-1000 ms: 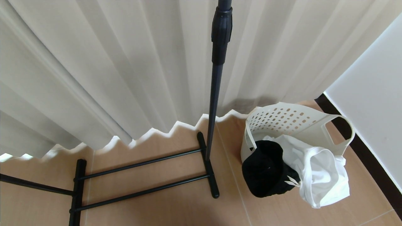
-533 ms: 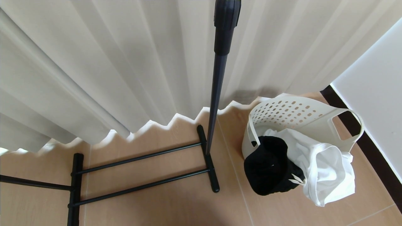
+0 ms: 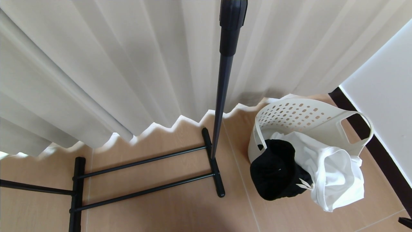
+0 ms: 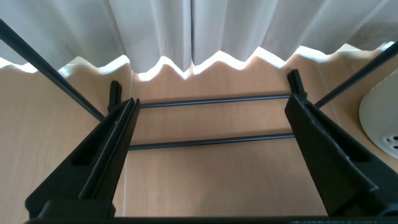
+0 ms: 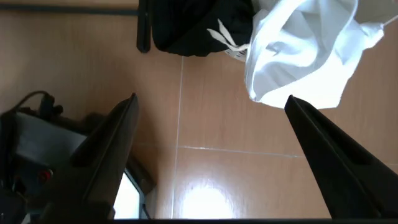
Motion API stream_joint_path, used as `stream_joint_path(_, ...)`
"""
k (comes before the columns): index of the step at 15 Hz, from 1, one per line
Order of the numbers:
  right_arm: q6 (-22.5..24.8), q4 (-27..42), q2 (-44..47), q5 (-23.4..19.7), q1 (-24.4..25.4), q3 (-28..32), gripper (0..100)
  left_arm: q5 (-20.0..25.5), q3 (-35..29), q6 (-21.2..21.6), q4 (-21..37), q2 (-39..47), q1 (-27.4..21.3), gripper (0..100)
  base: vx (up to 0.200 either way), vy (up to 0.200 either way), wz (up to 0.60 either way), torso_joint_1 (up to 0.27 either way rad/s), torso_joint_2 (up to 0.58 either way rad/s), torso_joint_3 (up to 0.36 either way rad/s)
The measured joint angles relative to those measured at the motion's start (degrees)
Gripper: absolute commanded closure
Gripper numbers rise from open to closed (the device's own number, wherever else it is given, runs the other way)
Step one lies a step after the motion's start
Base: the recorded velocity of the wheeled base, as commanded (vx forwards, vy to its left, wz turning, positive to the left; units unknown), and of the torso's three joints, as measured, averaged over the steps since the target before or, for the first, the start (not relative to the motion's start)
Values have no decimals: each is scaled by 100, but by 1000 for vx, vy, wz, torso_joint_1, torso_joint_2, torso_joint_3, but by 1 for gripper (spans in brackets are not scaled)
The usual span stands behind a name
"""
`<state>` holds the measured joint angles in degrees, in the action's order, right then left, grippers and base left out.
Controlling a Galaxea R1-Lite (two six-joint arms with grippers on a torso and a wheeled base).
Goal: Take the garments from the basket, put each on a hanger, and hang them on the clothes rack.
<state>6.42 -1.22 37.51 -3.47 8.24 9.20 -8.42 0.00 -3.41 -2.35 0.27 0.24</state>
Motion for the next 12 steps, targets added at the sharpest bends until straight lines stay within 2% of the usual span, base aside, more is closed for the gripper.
stream_joint_path(3,1007,-48,1742,127,239,962,0,0,0,0,0,0,0,0,0,0,0,0,0,0)
stream_joint_path(7,2937,-154,3974,928,586,2553,0,0,0,0,1,0,0,0,0,0,0,0,0,0)
stream_joint_path(8,3299,-269,4465,1163,636,2907,0,0,0,2,1,0,0,0,0,0,0,0,0,0)
stream_joint_path(10,3721,-692,5411,1652,697,3526,0,2,0,0,0,0,0,0,0,0,0,0,0,0)
stream_joint_path(12,3875,-1226,6214,1921,728,3972,0,0,0,0,0,0,0,0,0,0,0,0,0,0)
